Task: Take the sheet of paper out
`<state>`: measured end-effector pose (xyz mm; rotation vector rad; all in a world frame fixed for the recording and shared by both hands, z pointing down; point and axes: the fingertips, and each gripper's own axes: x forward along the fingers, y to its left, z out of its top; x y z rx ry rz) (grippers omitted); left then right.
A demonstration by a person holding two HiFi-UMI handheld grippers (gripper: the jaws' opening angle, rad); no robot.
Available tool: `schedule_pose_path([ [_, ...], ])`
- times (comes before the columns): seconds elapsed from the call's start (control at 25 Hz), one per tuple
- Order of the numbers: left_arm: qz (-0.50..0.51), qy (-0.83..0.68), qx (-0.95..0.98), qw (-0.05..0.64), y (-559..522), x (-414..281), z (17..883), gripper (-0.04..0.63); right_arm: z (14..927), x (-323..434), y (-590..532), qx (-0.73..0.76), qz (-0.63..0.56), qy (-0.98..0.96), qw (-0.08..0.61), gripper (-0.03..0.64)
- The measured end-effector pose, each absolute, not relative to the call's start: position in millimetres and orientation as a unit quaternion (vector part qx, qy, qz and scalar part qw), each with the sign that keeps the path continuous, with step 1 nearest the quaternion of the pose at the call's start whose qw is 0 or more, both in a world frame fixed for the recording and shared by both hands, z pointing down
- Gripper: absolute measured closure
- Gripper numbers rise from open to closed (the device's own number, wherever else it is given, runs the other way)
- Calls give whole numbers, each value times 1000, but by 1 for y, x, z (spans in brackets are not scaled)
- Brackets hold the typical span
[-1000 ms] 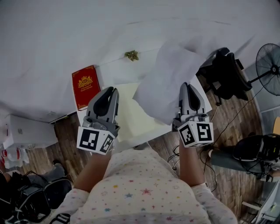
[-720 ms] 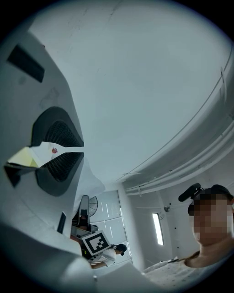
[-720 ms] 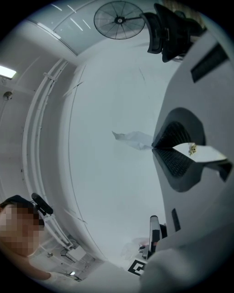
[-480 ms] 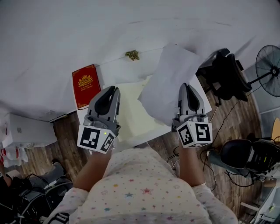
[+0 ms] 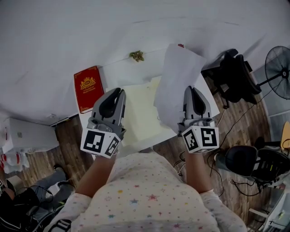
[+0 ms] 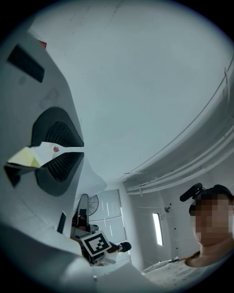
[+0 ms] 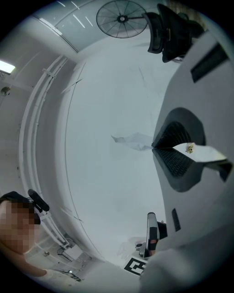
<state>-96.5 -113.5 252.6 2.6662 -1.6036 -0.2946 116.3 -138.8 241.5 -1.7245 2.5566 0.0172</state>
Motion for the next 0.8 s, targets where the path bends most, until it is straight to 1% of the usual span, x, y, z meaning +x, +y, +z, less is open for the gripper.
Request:
schedule_pose_path([
  [0.8,-89,-513,854,15,-119,-95,259,552,251,118,-146,-562,-15,826,29,616],
])
